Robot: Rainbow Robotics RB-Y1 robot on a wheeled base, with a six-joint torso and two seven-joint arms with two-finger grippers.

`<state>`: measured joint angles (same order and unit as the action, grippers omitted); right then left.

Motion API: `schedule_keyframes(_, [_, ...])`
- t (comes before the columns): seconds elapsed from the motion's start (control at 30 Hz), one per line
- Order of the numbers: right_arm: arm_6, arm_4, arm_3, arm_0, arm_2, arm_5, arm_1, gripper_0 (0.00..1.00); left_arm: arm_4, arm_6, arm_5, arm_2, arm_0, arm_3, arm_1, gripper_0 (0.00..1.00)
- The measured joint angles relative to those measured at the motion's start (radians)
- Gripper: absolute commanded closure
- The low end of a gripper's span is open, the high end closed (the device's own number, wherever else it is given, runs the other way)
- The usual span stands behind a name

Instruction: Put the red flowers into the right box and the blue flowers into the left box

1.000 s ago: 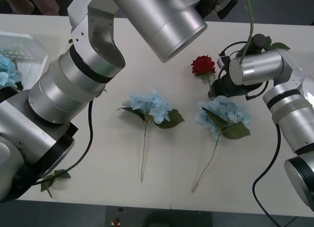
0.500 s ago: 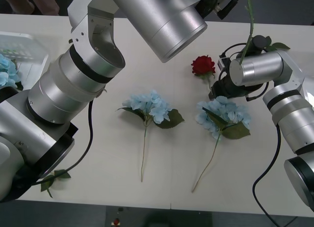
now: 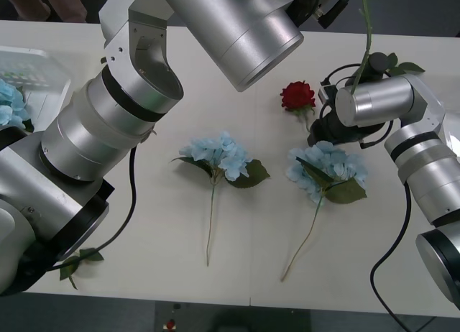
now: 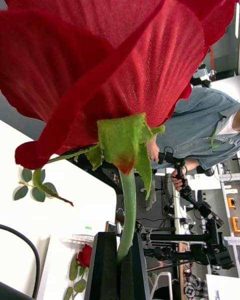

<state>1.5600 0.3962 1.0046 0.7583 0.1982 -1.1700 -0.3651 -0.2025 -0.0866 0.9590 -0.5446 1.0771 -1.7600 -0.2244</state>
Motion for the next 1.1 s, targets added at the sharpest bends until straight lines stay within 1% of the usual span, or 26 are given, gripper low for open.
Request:
schedule_keyframes(0.03, [0.0, 0.0, 0.0, 0.0, 0.005, 0.0, 0.0, 0.99, 0.0, 0.0, 0.0, 0.0, 0.0, 0.0, 0.0, 1.0])
schedule_keyframes(0.07, [0.0, 0.001, 0.0, 0.001, 0.009, 0.0, 0.0, 1.0, 0.0, 0.0, 0.0, 0.0, 0.0, 0.0, 0.0, 1.0])
schedule_keyframes(0.6, [-0.007, 0.001, 0.0, 0.004, 0.019, 0.0, 0.0, 1.0, 0.0, 0.0, 0.0, 0.0, 0.0, 0.0, 0.0, 1.0])
schedule_keyframes(0.73, [-0.036, 0.001, 0.002, 0.004, 0.0, -0.002, 0.0, 1.0, 0.0, 0.0, 0.0, 0.0, 0.0, 0.0, 0.0, 1.0])
schedule_keyframes(0.87, [-0.037, 0.001, 0.05, 0.003, -0.048, -0.069, 0.0, 1.0, 0.0, 0.0, 0.0, 0.0, 0.0, 0.0, 0.0, 1.0])
schedule_keyframes(1.1, [-0.037, 0.005, 0.216, 0.003, -0.096, -0.207, -0.031, 1.0, 0.0, 0.0, 0.0, 0.0, 0.0, 0.0, 0.0, 1.0])
